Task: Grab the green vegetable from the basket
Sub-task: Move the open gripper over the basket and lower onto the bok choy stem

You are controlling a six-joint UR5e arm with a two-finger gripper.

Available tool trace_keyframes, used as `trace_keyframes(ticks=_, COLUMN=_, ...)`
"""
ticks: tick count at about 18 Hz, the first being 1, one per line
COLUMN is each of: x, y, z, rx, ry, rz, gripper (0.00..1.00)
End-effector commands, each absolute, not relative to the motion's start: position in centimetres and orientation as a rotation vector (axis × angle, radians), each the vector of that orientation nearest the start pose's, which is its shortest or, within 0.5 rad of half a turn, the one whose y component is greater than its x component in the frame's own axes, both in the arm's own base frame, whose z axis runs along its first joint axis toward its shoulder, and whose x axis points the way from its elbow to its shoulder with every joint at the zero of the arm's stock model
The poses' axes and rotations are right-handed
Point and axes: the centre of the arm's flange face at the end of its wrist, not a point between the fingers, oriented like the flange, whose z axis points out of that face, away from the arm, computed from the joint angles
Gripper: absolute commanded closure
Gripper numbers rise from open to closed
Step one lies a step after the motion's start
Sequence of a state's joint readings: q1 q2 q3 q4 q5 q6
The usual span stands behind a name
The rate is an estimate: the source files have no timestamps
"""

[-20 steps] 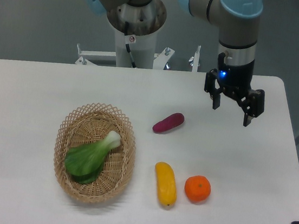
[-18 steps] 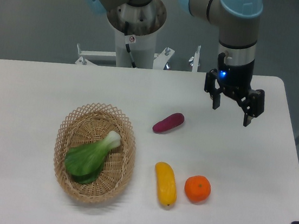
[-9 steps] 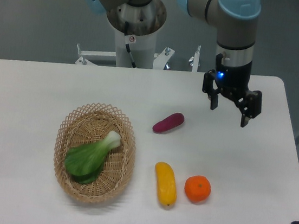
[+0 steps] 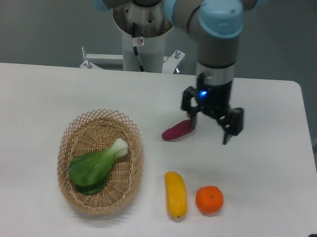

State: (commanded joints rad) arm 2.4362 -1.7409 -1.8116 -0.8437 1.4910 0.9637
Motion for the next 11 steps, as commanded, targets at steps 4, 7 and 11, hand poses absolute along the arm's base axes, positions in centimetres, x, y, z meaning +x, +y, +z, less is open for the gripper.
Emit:
trace_keyframes(ticks=4, x=-28.3, y=49.9, z=31.2, rx=-2.927, ry=0.222, rz=0.177, gripper=0.0)
trace_keyframes(ticks=7, x=-26.0, y=50.8, z=30.4, rx=-2.932, ry=0.281, rz=0.146, gripper=0.0)
trace_keyframes(ticks=11, x=-23.1, y=51.4, z=26.5, rx=-2.981, ry=0.358, rz=0.067, gripper=0.0)
